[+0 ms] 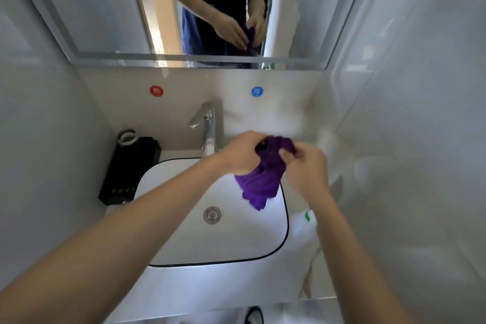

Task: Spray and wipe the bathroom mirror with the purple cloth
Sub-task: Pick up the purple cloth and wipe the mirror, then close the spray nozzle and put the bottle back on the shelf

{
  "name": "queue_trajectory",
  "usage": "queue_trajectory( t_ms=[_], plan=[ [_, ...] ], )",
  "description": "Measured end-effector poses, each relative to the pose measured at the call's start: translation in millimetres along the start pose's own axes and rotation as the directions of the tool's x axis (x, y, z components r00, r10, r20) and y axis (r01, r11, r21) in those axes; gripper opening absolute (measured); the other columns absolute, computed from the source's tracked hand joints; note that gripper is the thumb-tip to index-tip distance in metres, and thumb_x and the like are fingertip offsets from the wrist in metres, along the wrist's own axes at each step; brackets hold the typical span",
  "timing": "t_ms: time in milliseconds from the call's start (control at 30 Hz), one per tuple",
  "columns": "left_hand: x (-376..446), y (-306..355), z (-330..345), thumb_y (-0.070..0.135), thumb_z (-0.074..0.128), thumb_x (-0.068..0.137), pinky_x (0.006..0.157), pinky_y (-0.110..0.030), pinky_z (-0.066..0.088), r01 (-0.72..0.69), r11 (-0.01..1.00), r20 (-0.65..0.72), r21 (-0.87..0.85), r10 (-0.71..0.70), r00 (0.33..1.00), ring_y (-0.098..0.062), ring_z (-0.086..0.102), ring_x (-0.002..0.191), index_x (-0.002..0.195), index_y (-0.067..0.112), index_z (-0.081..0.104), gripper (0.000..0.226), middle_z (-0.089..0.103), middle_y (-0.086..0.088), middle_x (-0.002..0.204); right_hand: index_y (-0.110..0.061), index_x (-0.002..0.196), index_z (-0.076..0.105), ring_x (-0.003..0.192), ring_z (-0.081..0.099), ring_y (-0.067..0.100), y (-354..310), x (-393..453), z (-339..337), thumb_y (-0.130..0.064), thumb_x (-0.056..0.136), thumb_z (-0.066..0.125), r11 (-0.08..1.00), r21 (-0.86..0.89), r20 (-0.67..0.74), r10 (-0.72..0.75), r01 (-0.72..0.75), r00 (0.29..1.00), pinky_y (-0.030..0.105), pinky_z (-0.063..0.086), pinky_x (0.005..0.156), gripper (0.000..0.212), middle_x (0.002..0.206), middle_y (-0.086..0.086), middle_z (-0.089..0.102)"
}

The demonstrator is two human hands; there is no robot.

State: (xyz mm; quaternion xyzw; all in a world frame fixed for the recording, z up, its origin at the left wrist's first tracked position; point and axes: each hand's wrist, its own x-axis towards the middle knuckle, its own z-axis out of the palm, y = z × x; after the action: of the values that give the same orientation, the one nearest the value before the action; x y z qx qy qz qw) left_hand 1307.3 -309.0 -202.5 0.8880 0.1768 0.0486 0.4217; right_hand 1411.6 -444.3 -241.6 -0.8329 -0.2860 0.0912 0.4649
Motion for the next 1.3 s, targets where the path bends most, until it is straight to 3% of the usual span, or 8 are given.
queue_trajectory(
  t_ms=[133, 233, 467, 600, 800, 967, 1100, 1300],
  plan=[
    [33.9, 27.7, -29.9, -0.015, 0.044, 0.082, 0.079, -0.023, 0.051, -0.089, 0.99, -0.085, 0.11, 0.099, 0.991, -0.021, 0.063, 0.089, 0.098, 0.001, 0.072, 0.036, 0.071, -0.005, 0.094, -0.015, 0.075, 0.062, 0.059, 0.046, 0.021, -13.1, 29.7, -31.1, -0.024, 0.1, 0.059, 0.991, -0.123, -0.082, -0.06, 0.05, 0.995, 0.035, 0.025, 0.055, 0.027, 0.06, -0.003, 0.054],
    [49.7, 40.9, -39.6, -0.02, 0.048, 0.09, 0.092, -0.011, 0.052, -0.135, 0.991, -0.175, 0.022, 0.137, 0.975, -0.011, 0.067, 0.102, 0.114, 0.004, 0.074, 0.044, 0.074, -0.004, 0.109, -0.011, 0.076, 0.063, 0.061, 0.054, 0.02, -9.1, 39.0, -43.2, -0.033, 0.1, 0.053, 0.997, -0.067, -0.137, -0.056, 0.047, 0.989, 0.034, 0.039, 0.058, 0.034, 0.063, -0.002, 0.061],
    [80.1, -3.9, 5.4, 0.0, 0.065, 0.093, 0.103, -0.025, 0.043, 0.021, 0.978, 0.006, 0.206, -0.023, 1.0, -0.023, 0.055, 0.132, 0.146, 0.015, 0.052, 0.057, 0.056, -0.006, 0.148, -0.008, 0.117, 0.073, 0.111, 0.066, 0.034, 44.2, 41.8, -33.7, -0.019, 0.096, 0.061, 0.955, -0.159, 0.065, 0.263, -0.25, 0.963, 0.037, 0.049, 0.095, 0.027, 0.116, 0.014, 0.074],
    [76.6, -23.4, 46.5, 0.004, 0.061, 0.093, 0.105, -0.029, 0.045, 0.092, 0.98, 0.115, 0.175, -0.113, 0.987, -0.024, 0.056, 0.13, 0.142, 0.017, 0.055, 0.052, 0.057, -0.006, 0.144, -0.012, 0.111, 0.072, 0.097, 0.064, 0.023, 71.9, 25.0, -44.1, -0.018, 0.097, 0.061, 0.936, -0.101, 0.066, 0.346, -0.338, 0.936, 0.028, 0.044, 0.08, 0.019, 0.102, 0.002, 0.071],
    [60.0, -18.6, 112.7, 0.008, 0.06, 0.093, 0.103, -0.035, 0.051, 0.084, 0.992, 0.234, 0.092, -0.103, 0.967, -0.02, 0.062, 0.119, 0.136, 0.02, 0.061, 0.045, 0.064, 0.003, 0.126, -0.022, 0.098, 0.072, 0.095, 0.071, 0.019, 103.9, -4.9, -56.2, -0.014, 0.093, 0.064, 0.947, 0.058, 0.002, 0.316, -0.315, 0.949, 0.038, 0.057, 0.092, 0.012, 0.098, 0.0, 0.074],
    [49.3, -3.8, 151.4, 0.005, 0.059, 0.096, 0.102, -0.032, 0.05, 0.091, 0.993, 0.279, -0.073, -0.067, 0.958, -0.016, 0.057, 0.119, 0.148, 0.019, 0.048, 0.055, 0.054, 0.004, 0.132, -0.02, 0.107, 0.067, 0.093, 0.062, 0.008, 115.5, -50.3, -67.8, -0.006, 0.095, 0.062, 0.958, 0.063, -0.101, 0.286, -0.281, 0.953, 0.016, 0.046, 0.078, 0.019, 0.105, -0.003, 0.066],
    [40.5, -5.1, 167.9, 0.0, 0.057, 0.092, 0.101, -0.04, 0.055, 0.112, 0.978, 0.275, -0.174, -0.061, 0.959, -0.014, 0.058, 0.121, 0.151, 0.026, 0.039, 0.067, 0.052, 0.009, 0.131, -0.024, 0.112, 0.06, 0.097, 0.061, 0.008, 143.5, -81.3, -61.3, -0.006, 0.096, 0.06, 0.919, 0.02, 0.0, 0.395, -0.395, 0.919, 0.028, 0.052, 0.087, 0.024, 0.112, -0.002, 0.064],
    [28.5, -18.1, 181.7, -0.019, 0.04, 0.082, 0.091, -0.007, 0.041, -0.051, 0.996, 0.249, -0.069, 0.067, 0.966, -0.01, 0.055, 0.119, 0.141, 0.033, 0.057, 0.081, 0.049, 0.007, 0.14, -0.017, 0.143, 0.047, 0.123, 0.053, 0.015, 166.7, -102.8, -32.7, -0.015, 0.096, 0.063, 0.893, -0.091, 0.122, 0.449, -0.44, 0.885, 0.028, 0.045, 0.101, 0.05, 0.136, -0.005, 0.046]
  ],
)
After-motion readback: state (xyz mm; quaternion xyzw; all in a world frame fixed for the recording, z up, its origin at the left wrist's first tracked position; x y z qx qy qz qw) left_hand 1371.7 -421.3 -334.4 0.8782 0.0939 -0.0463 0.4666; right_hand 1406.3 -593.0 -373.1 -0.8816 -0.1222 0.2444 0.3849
